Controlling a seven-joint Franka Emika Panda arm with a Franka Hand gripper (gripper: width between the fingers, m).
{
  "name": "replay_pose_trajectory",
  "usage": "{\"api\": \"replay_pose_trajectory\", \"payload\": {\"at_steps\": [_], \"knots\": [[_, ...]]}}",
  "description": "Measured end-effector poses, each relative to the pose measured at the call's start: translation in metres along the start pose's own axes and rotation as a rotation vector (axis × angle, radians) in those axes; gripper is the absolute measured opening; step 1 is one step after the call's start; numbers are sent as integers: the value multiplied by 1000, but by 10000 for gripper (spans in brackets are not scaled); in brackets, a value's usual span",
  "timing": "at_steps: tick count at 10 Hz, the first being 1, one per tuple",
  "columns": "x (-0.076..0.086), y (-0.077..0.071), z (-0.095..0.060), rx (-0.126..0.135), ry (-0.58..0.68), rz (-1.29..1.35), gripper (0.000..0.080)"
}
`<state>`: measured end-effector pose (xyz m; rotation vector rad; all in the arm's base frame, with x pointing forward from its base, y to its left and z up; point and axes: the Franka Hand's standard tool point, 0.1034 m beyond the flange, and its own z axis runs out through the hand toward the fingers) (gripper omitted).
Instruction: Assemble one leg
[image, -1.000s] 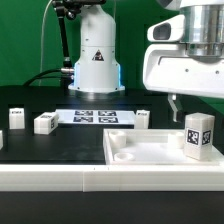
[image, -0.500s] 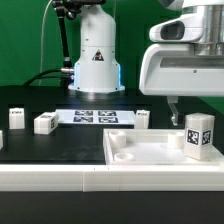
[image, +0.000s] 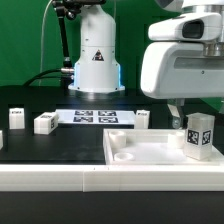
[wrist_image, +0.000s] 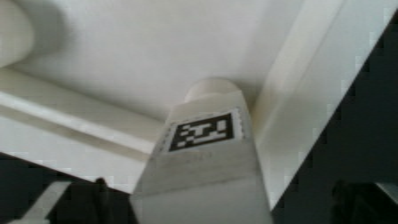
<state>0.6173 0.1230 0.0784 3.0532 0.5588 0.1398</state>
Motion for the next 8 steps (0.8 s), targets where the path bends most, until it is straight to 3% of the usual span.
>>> {"api": "replay_pose_trajectory", "payload": {"at_steps": [2,3,4,7,8], "knots": [[1,0,-1,-1,10,-21,392],[1,0,-1,-1,11,-19,392],[1,0,-1,-1,11,-19,291],[1,0,-1,1,11,8,291],[1,0,0,13,10,112,291]]}}
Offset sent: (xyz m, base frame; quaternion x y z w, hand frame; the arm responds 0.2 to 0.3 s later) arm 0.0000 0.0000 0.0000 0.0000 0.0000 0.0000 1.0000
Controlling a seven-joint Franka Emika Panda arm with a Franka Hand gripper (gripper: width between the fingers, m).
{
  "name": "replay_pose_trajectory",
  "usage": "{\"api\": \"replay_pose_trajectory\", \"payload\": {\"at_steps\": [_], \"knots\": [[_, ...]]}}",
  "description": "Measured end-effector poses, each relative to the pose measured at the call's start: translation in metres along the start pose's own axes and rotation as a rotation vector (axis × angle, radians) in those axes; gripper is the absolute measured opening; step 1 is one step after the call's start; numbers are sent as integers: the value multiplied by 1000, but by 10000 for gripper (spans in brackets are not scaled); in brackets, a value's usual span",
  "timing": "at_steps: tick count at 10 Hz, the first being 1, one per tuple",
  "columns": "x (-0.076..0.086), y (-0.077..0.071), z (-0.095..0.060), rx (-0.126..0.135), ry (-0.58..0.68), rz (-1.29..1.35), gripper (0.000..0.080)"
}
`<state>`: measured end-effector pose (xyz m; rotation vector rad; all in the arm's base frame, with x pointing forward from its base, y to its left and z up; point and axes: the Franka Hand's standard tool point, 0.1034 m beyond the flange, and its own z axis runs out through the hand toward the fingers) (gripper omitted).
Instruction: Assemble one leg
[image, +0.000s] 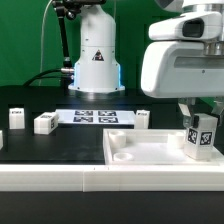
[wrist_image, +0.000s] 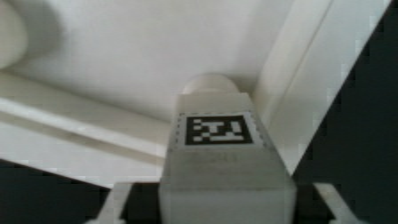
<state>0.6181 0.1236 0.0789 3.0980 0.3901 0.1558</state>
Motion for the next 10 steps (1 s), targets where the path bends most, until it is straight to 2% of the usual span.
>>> {"api": "replay_pose_trajectory", "payload": {"at_steps": [2,4,8,10], "knots": [[0,2,0,16,1,283,291],[0,2,2,14,4,489,291],[0,3,2,-9,9,1027,292],[0,6,2,20,-2,1099,292]]}}
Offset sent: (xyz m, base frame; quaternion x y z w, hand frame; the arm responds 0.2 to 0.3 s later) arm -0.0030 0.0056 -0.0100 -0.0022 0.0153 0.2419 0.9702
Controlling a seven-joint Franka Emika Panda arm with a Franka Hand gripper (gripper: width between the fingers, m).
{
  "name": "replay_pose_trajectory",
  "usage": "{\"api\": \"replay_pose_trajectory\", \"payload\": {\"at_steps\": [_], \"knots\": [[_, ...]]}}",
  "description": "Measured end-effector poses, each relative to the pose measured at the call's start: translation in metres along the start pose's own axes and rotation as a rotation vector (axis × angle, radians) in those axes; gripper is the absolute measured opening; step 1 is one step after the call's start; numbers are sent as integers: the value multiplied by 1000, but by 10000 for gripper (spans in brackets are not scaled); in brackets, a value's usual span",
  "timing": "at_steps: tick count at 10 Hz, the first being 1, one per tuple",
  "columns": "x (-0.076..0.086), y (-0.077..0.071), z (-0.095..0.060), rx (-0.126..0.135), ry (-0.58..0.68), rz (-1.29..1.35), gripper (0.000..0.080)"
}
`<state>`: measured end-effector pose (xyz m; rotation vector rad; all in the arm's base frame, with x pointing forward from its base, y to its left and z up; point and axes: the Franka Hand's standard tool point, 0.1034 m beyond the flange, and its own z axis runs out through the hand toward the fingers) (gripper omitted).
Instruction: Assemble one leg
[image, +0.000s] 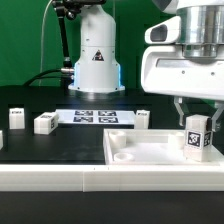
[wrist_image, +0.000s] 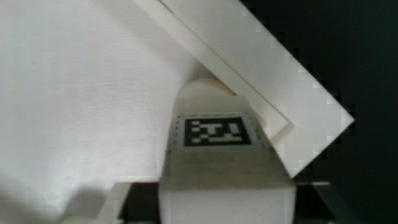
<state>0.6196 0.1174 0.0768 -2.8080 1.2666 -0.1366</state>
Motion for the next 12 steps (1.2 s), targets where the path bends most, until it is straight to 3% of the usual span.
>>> {"api": "replay_pose_trajectory", "payload": {"at_steps": [2,5,8,12], "knots": [[-1,-1,0,3,-4,48,292],[-1,-1,0,2,-2,-166,622],[-3,-2,0,1,-3,-510,648],[-4,0,0,-24,-16,-961,649]]}}
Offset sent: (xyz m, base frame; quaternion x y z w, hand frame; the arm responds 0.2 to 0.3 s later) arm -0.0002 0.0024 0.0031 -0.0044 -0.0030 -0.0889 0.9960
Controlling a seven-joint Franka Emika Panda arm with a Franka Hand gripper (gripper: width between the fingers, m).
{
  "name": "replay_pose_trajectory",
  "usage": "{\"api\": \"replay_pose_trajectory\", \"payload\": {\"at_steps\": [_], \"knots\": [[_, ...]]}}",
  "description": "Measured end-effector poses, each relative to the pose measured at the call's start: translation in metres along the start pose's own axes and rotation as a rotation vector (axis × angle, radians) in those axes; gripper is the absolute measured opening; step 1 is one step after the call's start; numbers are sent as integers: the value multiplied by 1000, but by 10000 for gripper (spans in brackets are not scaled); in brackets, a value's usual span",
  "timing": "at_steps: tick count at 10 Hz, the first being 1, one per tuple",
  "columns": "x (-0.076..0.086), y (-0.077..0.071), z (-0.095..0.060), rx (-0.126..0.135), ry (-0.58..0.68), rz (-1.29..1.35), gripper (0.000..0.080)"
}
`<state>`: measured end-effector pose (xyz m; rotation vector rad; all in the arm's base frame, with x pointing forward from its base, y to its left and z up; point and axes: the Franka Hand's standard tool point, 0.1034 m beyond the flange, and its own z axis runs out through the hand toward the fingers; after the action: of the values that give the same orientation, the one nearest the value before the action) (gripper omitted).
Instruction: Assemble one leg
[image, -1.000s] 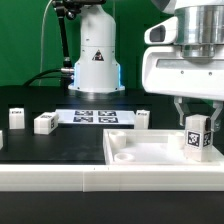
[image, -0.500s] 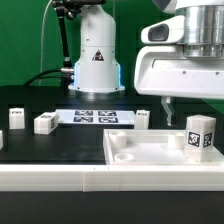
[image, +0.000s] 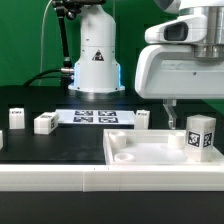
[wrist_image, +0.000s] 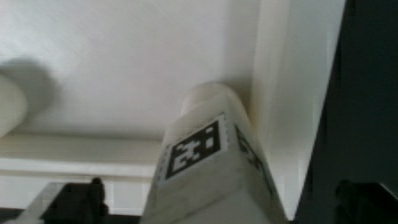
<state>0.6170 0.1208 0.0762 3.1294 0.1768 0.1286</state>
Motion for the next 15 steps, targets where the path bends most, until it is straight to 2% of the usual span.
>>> {"api": "replay_pose_trajectory", "payload": {"at_steps": [2,5,7,8,11,15], "knots": [[0,-2,0,-16,1,-165,649],[0,1,-1,-18,3,-230,649],[0,1,0,-18,2,-228,381],[0,1,0,-18,2,-228,290],[0,3,0,-13,4,-101,290],[-1,0,0,16,-2,471,290]]}}
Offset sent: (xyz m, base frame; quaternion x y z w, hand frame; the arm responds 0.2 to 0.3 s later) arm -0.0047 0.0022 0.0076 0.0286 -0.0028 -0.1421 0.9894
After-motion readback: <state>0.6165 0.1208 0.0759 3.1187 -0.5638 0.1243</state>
